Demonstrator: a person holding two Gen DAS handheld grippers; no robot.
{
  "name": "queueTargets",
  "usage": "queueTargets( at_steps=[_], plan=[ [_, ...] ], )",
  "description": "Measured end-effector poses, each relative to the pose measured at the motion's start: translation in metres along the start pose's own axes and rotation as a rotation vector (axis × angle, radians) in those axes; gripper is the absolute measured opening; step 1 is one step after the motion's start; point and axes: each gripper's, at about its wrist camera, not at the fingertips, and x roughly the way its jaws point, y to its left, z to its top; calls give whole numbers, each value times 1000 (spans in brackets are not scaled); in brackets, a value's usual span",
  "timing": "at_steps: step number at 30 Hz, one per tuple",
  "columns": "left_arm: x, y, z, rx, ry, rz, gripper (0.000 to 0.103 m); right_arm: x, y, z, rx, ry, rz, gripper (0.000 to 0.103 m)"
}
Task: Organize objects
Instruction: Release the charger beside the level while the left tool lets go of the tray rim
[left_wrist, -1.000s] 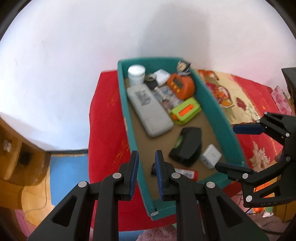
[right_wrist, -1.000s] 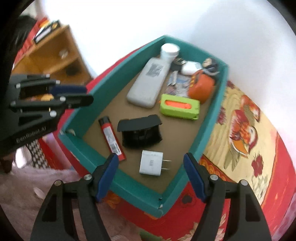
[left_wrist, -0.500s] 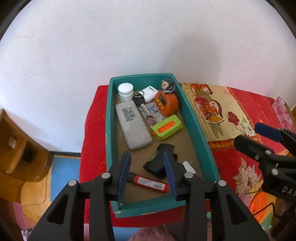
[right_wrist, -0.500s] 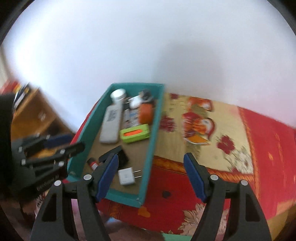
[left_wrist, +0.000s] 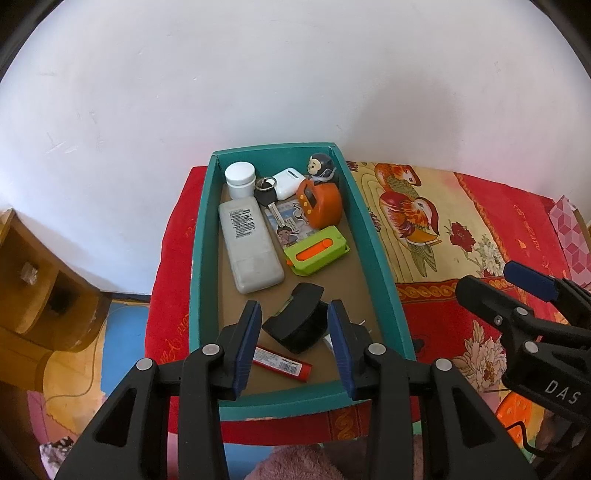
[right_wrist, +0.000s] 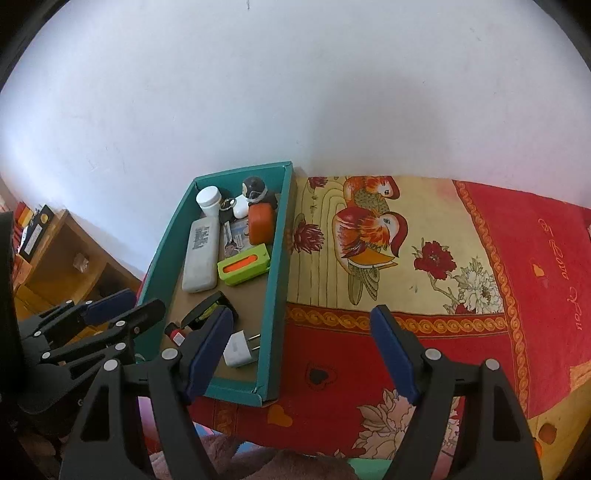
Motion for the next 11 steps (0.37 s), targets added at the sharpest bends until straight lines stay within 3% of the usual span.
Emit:
queueTargets(
  at_steps=[11],
  plan=[
    [3, -4, 2, 5, 5, 3, 39, 3, -10, 1, 25, 14, -4, 78]
  ],
)
